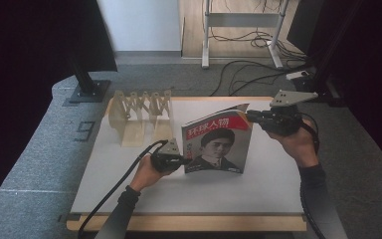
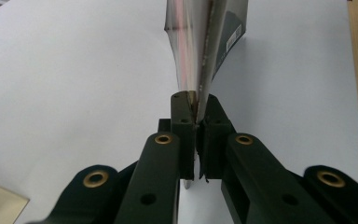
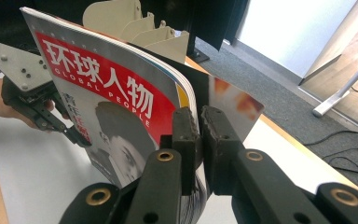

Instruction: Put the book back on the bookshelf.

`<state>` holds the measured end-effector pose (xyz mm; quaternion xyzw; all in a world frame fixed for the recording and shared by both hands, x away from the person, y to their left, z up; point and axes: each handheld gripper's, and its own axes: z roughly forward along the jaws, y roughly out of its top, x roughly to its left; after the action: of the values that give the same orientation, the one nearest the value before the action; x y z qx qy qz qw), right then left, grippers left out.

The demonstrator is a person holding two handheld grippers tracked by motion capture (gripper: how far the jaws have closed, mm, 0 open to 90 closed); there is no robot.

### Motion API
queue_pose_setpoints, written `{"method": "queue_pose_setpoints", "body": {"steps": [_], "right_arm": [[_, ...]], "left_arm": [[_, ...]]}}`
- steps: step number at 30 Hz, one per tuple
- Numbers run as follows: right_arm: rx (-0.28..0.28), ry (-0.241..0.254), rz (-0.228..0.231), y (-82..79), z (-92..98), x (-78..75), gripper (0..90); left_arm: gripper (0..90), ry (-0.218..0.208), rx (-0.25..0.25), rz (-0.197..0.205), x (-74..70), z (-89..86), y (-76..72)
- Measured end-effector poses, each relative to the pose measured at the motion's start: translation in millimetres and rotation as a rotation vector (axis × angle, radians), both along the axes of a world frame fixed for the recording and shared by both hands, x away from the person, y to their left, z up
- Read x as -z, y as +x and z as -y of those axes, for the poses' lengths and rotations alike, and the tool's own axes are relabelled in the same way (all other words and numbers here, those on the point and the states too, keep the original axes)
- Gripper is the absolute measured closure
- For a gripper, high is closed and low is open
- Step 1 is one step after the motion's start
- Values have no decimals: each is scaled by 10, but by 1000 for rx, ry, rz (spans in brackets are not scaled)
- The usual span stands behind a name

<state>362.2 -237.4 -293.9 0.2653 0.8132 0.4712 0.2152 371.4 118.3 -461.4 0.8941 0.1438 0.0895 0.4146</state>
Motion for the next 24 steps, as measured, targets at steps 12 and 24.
{"method": "queue_pose_setpoints", "body": {"steps": [12, 24], "right_arm": [[-19, 2, -1, -56, 44, 7, 823], [-31, 16, -3, -78, 76, 19, 816]], "left_arm": [[722, 6, 34, 12, -194, 66, -4], [663, -45, 13, 47, -690, 59, 44]]}}
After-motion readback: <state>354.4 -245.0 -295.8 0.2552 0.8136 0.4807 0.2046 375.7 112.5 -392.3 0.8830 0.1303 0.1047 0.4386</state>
